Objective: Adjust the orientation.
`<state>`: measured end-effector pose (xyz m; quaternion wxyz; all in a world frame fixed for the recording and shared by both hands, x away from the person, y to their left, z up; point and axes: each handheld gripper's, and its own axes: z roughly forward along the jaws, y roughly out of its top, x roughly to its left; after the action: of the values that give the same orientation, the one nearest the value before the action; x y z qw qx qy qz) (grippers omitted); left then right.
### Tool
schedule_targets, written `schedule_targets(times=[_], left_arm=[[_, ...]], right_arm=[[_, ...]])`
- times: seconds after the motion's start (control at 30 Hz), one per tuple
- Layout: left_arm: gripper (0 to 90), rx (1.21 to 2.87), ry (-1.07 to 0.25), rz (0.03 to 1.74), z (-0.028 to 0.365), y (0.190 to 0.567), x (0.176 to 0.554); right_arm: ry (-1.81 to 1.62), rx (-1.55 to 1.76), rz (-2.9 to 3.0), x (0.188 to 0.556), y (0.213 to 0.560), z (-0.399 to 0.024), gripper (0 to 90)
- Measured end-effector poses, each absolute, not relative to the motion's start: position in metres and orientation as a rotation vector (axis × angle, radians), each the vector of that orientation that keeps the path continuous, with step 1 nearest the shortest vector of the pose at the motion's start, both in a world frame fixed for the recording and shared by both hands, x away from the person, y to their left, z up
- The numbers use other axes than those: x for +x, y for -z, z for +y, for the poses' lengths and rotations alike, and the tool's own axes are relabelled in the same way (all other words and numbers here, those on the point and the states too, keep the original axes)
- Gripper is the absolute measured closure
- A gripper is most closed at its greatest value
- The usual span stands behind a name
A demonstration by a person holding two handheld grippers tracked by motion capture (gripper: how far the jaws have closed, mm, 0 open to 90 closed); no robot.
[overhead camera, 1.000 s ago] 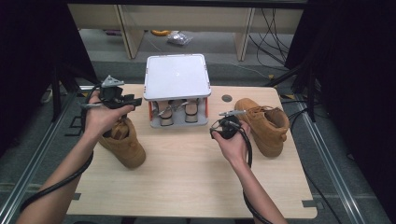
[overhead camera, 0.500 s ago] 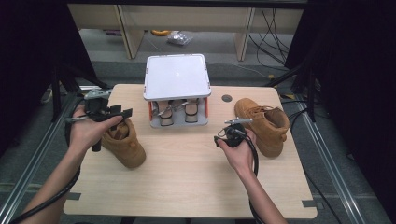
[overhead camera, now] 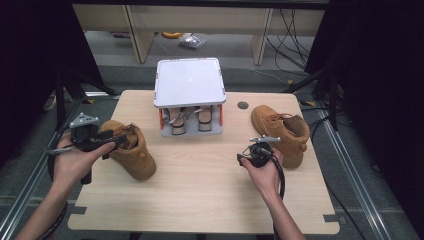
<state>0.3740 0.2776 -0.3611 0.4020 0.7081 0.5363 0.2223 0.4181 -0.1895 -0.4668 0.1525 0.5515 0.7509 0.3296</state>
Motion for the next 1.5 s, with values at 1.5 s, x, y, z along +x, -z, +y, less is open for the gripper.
schedule_targets(times=[1.5], left_arm=[[77.2,1.925,-0.4,1.483,0.301,0.398,0.408]], right_arm=[[-0.93,1.578,2.215,0.414,0.476,-0.179,43.1]])
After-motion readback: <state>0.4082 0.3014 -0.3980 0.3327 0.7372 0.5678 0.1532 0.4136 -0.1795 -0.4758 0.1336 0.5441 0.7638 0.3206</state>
